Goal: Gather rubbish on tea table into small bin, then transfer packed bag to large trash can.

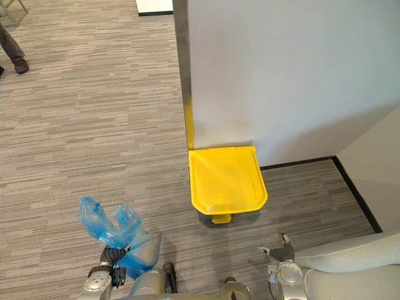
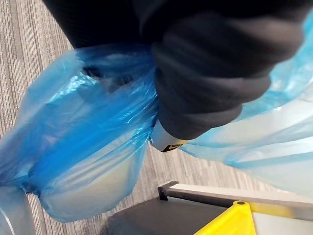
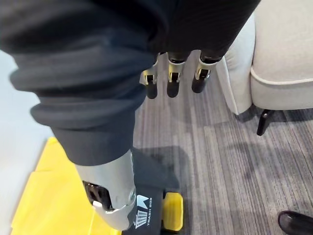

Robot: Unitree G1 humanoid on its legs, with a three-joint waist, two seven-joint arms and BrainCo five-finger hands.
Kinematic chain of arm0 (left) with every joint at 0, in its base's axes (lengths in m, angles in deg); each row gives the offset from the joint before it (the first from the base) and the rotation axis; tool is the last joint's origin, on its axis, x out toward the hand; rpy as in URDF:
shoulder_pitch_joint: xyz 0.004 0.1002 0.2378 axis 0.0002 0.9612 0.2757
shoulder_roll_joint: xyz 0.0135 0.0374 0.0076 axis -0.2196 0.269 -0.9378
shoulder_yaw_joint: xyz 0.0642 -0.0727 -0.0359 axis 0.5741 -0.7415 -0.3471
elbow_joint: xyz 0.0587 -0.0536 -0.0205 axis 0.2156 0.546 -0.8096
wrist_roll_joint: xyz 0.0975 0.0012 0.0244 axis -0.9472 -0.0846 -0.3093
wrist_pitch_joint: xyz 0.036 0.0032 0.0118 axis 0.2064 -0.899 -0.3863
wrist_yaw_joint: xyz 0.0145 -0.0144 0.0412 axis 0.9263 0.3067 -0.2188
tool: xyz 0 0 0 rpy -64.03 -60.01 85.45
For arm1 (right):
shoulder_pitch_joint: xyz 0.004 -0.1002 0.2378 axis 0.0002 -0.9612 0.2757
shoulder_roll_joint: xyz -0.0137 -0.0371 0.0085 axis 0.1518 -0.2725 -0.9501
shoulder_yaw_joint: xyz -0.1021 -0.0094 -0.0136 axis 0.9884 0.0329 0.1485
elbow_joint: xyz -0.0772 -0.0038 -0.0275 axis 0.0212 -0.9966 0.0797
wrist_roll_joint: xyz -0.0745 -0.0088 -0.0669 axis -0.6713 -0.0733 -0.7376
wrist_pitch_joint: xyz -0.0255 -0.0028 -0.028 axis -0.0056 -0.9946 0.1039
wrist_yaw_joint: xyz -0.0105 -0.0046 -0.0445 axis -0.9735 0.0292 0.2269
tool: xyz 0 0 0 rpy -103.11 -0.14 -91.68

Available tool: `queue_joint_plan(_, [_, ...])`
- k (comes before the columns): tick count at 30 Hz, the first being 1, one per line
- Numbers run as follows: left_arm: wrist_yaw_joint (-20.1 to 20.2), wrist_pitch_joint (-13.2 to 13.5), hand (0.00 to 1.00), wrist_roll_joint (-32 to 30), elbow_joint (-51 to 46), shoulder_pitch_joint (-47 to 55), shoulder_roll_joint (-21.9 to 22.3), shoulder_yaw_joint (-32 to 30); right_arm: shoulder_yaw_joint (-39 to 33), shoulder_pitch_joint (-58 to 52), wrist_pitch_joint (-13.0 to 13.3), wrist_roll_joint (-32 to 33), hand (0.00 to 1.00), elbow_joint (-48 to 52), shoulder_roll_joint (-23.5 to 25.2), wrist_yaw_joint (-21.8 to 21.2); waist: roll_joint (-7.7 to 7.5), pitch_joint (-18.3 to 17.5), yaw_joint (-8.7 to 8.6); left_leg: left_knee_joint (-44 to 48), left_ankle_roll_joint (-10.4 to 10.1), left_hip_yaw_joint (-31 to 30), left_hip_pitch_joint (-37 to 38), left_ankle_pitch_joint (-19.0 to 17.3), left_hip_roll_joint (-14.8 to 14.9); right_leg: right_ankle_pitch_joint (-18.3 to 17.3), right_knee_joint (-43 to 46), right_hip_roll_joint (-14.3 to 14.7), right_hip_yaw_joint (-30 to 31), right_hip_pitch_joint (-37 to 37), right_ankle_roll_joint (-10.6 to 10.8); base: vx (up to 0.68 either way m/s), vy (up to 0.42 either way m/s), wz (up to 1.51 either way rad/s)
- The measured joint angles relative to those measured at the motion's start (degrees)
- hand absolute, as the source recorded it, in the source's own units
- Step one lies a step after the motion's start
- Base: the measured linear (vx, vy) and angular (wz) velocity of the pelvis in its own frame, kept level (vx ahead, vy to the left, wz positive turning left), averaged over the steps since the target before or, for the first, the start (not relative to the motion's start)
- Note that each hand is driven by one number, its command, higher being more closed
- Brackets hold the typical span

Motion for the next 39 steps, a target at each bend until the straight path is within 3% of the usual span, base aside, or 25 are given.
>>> queue_joint_plan(2, [0.0,0.0,1.0,0.0,-0.2,0.1,0.0,0.0,0.0,0.5,0.0,0.1,0.0,0.0,0.0,0.1,0.14,0.0,0.07,1.6,0.3,-0.3,-0.8,-2.0,0.3,-0.6,3.0,-0.1,0.5,-1.7,0.2,-0.01,0.016,-0.1])
queue_joint_plan(4, [-0.1,-0.1,1.0,0.1,-0.2,0.4,-0.1,0.0,-0.1,1.1,0.0,0.3,0.0,0.1,0.0,0.1,0.31,0.5,0.07,4.2,0.7,-0.5,-1.7,-5.1,0.9,-2.1,11.6,-0.8,1.2,-5.6,1.1,-0.05,0.044,-0.25])
queue_joint_plan(6, [-0.2,-0.2,1.0,0.2,-0.4,0.3,-1.4,0.1,-0.4,1.0,-0.2,1.6,0.0,0.6,0.8,0.2,-0.4,2.6,-0.44,3.5,1.5,-0.9,2.2,-6.4,0.1,-0.9,31.5,-4.0,2.0,-14.6,1.4,-0.05,0.048,-0.04])
queue_joint_plan(8, [-0.6,-0.3,1.0,0.3,-1.0,0.0,-2.5,0.1,-0.5,0.9,-0.4,2.2,0.0,0.7,1.4,0.2,-1.21,4.2,0.05,3.5,2.2,-0.5,5.1,-6.9,0.7,-3.3,27.5,-3.0,0.6,-17.1,-0.5,0.07,-0.006,-0.11])
queue_joint_plan(10, [-1.3,-0.3,1.0,0.6,-1.1,-0.9,-3.8,0.0,-0.6,1.1,-0.4,2.4,0.0,0.9,1.3,0.6,-1.5,4.7,-0.07,4.4,2.3,-1.0,5.7,-7.8,1.1,-0.2,15.8,-1.4,-0.6,-18.3,-0.1,0.12,-0.05,0.13])
queue_joint_plan(11, [-1.3,-0.3,1.0,0.7,-1.1,-2.5,-3.8,0.0,-0.7,1.2,-0.4,2.9,0.0,0.9,0.9,1.4,-1.75,5.5,-0.1,6.1,2.2,-1.6,5.9,-9.1,1.0,4.4,6.4,-1.0,-1.1,-18.8,0.5,0.17,-0.102,0.42])
queue_joint_plan(12, [-1.3,-0.2,1.0,0.8,-1.1,-3.9,-3.5,0.1,-2.0,1.2,-0.5,3.7,0.0,1.2,0.8,1.5,-1.72,6.6,-0.16,8.9,1.9,-2.7,6.0,-11.1,1.0,6.8,2.0,-1.1,-1.0,-19.2,0.5,0.18,-0.12,0.49])
queue_joint_plan(14, [-1.5,-0.3,1.0,0.8,-1.0,-5.6,-2.9,0.1,-3.0,1.0,-1.4,4.6,0.0,2.4,0.2,2.0,-1.66,8.0,-0.18,15.0,0.3,-5.4,5.9,-15.9,1.3,8.5,2.2,-0.9,0.7,-18.8,0.8,0.19,-0.164,0.49])
queue_joint_plan(15, [-1.5,-0.2,1.0,0.8,-1.1,-6.4,-1.7,0.5,-3.7,0.6,-1.6,4.8,0.0,3.9,-0.6,2.3,0.68,9.3,-0.08,16.4,-0.7,-6.7,6.4,-17.5,2.9,7.1,6.4,0.3,0.9,-19.2,1.9,0.21,-0.175,0.38])
queue_joint_plan(16, [-1.5,-0.2,1.0,0.8,-1.4,-6.8,-1.5,0.9,-4.5,0.6,-1.6,5.1,0.0,5.1,-0.4,2.4,1.24,9.6,-0.06,16.1,-1.2,-7.4,6.5,-17.8,3.0,5.6,9.5,0.6,1.6,-20.6,2.1,0.24,-0.191,0.34])
queue_joint_plan(18, [-1.5,-0.2,1.0,0.8,-1.8,-7.6,-1.4,0.9,-6.6,-1.2,-1.6,6.5,0.0,8.4,0.1,2.3,1.23,9.6,-0.14,14.8,-2.8,-9.9,7.2,-18.5,2.7,-0.5,20.5,1.7,5.6,-24.8,-0.2,0.34,-0.293,0.62])
queue_joint_plan(19, [-1.5,-0.2,1.0,0.7,-2.7,-7.1,-1.3,1.9,-8.1,-1.9,-1.7,6.8,0.0,9.0,0.4,2.5,1.57,9.5,-0.21,14.5,-4.4,-11.9,7.9,-19.2,3.3,-4.5,25.0,1.6,4.3,-25.6,0.1,0.41,-0.311,0.57])
queue_joint_plan(20, [-1.5,-0.2,1.0,0.7,-3.0,-7.1,-1.2,2.1,-8.7,-2.1,-1.8,6.9,0.0,9.2,0.6,2.4,1.92,9.2,-0.21,14.3,-4.9,-12.4,7.9,-19.4,4.0,-5.8,26.1,1.8,3.6,-25.9,-0.1,0.29,-0.2,0.39])
queue_joint_plan(21, [-1.6,-0.2,1.0,0.7,-3.4,-7.1,-1.1,2.5,-9.0,-2.1,-1.8,7.0,0.0,9.5,0.8,2.5,2.2,9.1,-0.16,13.9,-5.3,-12.8,7.7,-19.4,4.4,-6.9,26.8,2.1,2.8,-26.2,0.0,0.33,-0.205,0.28])
queue_joint_plan(22, [-1.5,-0.2,1.0,0.7,-4.6,-7.5,-0.2,3.4,-8.9,-1.0,-1.9,7.2,0.0,10.5,1.6,2.4,2.24,9.1,-0.1,11.3,-7.6,-14.4,7.4,-18.0,5.4,-9.2,28.4,2.6,1.0,-27.4,-0.1,0.3,-0.203,0.26])
queue_joint_plan(27, [-1.2,-0.2,1.0,0.6,-6.3,-8.6,1.5,4.6,-3.6,2.6,-1.8,7.0,0.0,12.8,2.5,2.2,2.4,8.9,-0.74,6.9,-8.9,-14.8,6.9,-15.8,6.7,-10.3,28.1,3.3,-0.8,-28.8,-1.3,0.17,-0.159,0.1])
queue_joint_plan(33, [-1.2,0.3,1.0,0.7,-8.3,-8.5,0.7,6.3,10.5,17.7,-1.7,4.1,0.0,11.8,1.9,1.3,2.57,8.8,-1.21,-0.1,-9.5,-17.6,3.4,-9.8,6.2,-5.8,20.5,3.7,-2.7,-30.2,-1.8,-0.02,-0.087,0.22])
queue_joint_plan(36, [-1.2,1.1,1.0,1.7,-11.1,-9.8,0.6,10.0,13.9,31.5,-1.2,3.9,0.0,6.6,-3.4,2.0,3.67,8.3,-0.11,-0.3,-9.4,-17.9,0.1,-8.3,5.6,-2.5,17.9,3.6,-2.8,-32.0,-2.8,-0.04,-0.018,0.09])
queue_joint_plan(39, [-1.5,1.8,1.0,4.8,-14.4,-11.3,0.3,12.2,14.3,40.8,-2.2,4.0,0.0,0.5,-9.5,2.7,3.84,8.4,-0.03,-1.3,-9.4,-19.1,-1.5,-6.8,4.6,-0.7,16.7,2.4,-3.7,-32.6,-3.9,-0.03,0.007,0.26])
